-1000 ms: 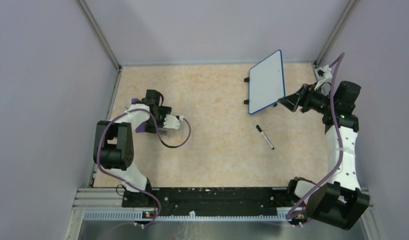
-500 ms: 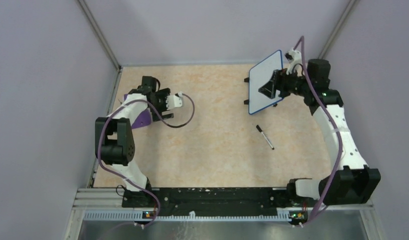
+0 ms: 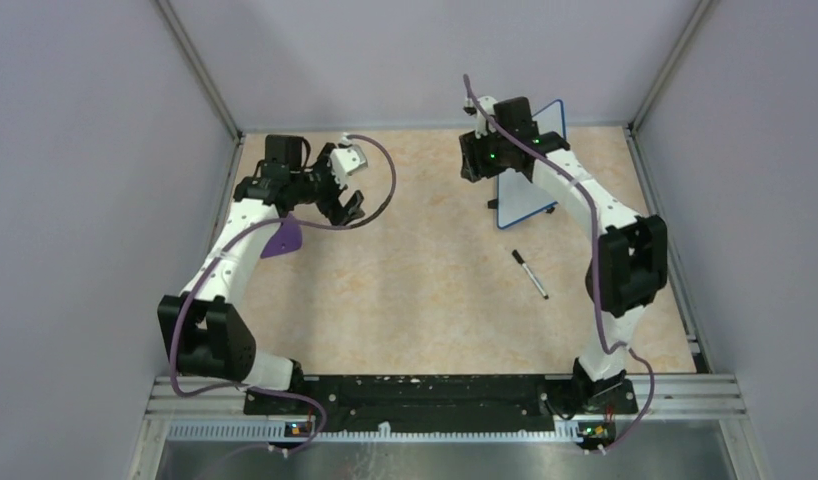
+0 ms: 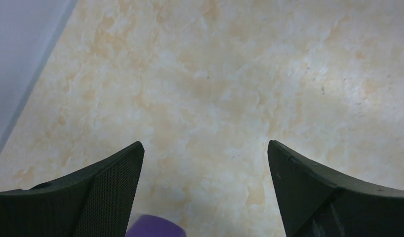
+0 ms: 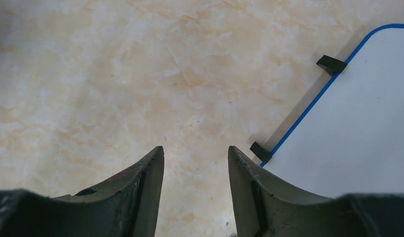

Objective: Write a sentence on the whiteboard
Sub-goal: Adjust the whiteboard at the corner of the board.

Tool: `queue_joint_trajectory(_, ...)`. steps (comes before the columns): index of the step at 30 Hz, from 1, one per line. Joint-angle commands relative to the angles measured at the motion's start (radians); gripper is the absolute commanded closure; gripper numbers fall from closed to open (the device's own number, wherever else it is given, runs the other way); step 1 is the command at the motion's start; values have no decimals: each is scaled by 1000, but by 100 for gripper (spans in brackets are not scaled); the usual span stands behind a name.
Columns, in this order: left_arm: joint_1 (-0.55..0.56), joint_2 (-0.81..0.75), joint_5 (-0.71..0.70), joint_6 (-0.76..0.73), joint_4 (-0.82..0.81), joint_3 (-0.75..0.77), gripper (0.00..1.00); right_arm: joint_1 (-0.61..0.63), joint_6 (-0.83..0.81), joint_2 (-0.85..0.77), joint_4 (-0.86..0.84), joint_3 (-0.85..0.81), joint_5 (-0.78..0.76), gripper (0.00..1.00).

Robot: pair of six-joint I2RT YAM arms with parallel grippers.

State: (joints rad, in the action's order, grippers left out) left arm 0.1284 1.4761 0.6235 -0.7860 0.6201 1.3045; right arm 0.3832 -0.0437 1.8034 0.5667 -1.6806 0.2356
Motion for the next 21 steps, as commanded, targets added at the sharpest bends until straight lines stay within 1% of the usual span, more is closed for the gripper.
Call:
queue_joint_trajectory(1,4,-64,73,223,-57,-5,1,9,-12,112,-30,-93,-183,52)
queue_joint_trajectory(4,5,-83,89,270,-62,-5,1,10,-14,200,-41,-139,-225,58)
queue_joint_trajectory(8,5,-109,107,310,-82,-32,1,10,-7,307,-27,-204,-251,62)
queue_joint_trajectory(15,5,-141,135,339,-99,-74,1,11,-30,418,-24,-255,-288,77)
queue_joint_trajectory(21,5,-159,145,342,-97,-86,1,11,-42,444,-28,-229,-309,85)
